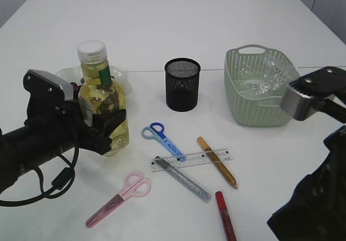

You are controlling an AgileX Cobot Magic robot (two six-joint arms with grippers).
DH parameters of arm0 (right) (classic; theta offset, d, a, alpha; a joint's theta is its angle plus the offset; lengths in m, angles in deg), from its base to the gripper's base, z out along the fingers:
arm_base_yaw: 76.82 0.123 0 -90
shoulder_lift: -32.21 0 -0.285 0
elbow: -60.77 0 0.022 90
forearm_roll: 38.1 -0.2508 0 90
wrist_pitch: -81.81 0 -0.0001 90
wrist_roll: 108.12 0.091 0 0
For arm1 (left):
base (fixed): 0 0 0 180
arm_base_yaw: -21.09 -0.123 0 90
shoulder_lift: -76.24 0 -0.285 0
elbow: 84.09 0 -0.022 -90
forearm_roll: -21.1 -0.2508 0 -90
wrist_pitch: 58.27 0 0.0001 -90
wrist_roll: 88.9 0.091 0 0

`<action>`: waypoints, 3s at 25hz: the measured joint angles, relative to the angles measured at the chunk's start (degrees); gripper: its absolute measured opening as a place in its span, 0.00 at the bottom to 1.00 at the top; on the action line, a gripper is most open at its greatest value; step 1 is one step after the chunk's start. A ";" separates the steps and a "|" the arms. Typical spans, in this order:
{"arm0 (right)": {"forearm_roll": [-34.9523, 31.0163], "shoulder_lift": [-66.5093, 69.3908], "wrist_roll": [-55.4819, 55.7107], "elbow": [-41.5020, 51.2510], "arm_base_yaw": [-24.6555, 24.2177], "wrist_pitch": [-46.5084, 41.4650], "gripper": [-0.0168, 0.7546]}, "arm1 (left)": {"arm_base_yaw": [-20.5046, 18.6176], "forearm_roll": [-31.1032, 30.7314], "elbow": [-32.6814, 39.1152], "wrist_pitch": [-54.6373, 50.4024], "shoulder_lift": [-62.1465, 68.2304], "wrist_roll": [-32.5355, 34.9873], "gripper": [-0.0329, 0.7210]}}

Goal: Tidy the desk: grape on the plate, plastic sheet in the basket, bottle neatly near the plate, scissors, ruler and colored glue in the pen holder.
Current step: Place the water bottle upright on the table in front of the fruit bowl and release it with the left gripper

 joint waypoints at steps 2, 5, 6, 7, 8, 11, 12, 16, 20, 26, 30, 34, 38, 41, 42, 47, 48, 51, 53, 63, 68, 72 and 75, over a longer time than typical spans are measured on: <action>0.00 0.00 0.00 0.00 0.00 0.11 0.78 | 0.00 1.22 0.00 0.19 2.02 -0.03 0.61; 0.00 0.00 0.00 0.00 0.00 0.22 0.78 | 0.00 2.05 0.00 0.19 4.38 0.43 0.61; 0.00 0.00 0.00 0.00 0.00 0.22 0.78 | 0.00 2.20 -0.10 0.19 5.11 0.76 0.61; 0.00 0.00 0.00 0.00 0.00 0.22 0.78 | 0.00 2.50 -0.10 0.19 5.85 0.96 0.61; 0.04 0.00 0.00 0.00 0.00 0.22 0.78 | 0.00 2.92 -0.10 0.19 6.46 1.10 0.61; 0.04 0.00 0.00 0.00 0.00 0.22 0.78 | 0.00 4.41 -0.61 1.92 7.96 2.05 0.61; 0.04 0.00 0.00 0.00 0.00 0.22 0.78 | 0.00 5.42 -0.69 2.51 8.46 2.28 0.61; 0.04 0.00 0.00 0.00 0.00 0.22 0.78 | 0.00 8.98 -1.11 5.89 10.77 2.75 0.61; 0.13 0.00 0.00 0.00 0.00 0.30 0.78 | 0.00 9.64 -1.54 8.50 12.69 3.80 0.61; 0.17 0.00 0.00 0.00 0.00 0.34 0.78 | 0.03 12.16 -1.65 9.28 13.42 5.09 0.66; 0.17 0.00 0.00 0.00 0.00 0.44 0.78 | 0.03 12.53 -1.65 9.28 13.42 5.49 0.70; 0.17 0.00 0.00 0.00 0.00 0.44 0.78 | 0.03 12.92 -1.65 8.23 12.55 5.99 0.74; 0.17 0.00 0.00 0.00 0.00 0.44 0.78 | 0.03 13.01 -1.53 5.77 10.85 6.24 0.84; 0.17 0.00 0.00 0.00 0.00 0.44 0.78 | 0.03 13.01 -1.53 5.30 10.08 6.62 0.88; 0.17 0.00 0.00 0.00 0.00 0.44 0.78 | 0.03 13.01 -1.43 5.30 9.96 6.61 0.88; 0.17 0.00 0.00 0.00 0.00 0.44 0.78 | 0.03 12.80 -1.32 4.71 8.32 6.63 0.89; 0.17 0.00 0.00 0.00 0.00 0.44 0.78 | 0.03 12.66 -1.32 4.73 7.79 6.63 0.89; 0.17 0.00 0.00 0.00 0.00 0.44 0.78 | 0.03 12.66 -1.32 4.73 5.38 7.22 0.88; 0.27 0.00 0.00 0.00 0.00 0.44 0.78 | 0.03 12.66 -1.32 4.73 3.72 7.71 0.88; 0.26 0.00 0.00 0.00 0.00 0.46 0.78 | 0.03 11.16 -1.20 4.73 -5.81 8.07 0.86; 0.26 0.00 0.00 0.00 0.00 0.46 0.78 | 0.03 9.87 -1.11 4.73 -11.29 8.16 0.85; 0.26 0.00 0.00 0.00 0.00 0.46 0.78 | 0.03 10.79 -1.11 4.73 -14.94 8.16 0.84; 0.26 0.00 0.00 0.00 0.00 0.46 0.78 | 0.03 14.01 -1.11 3.69 -17.58 7.72 0.83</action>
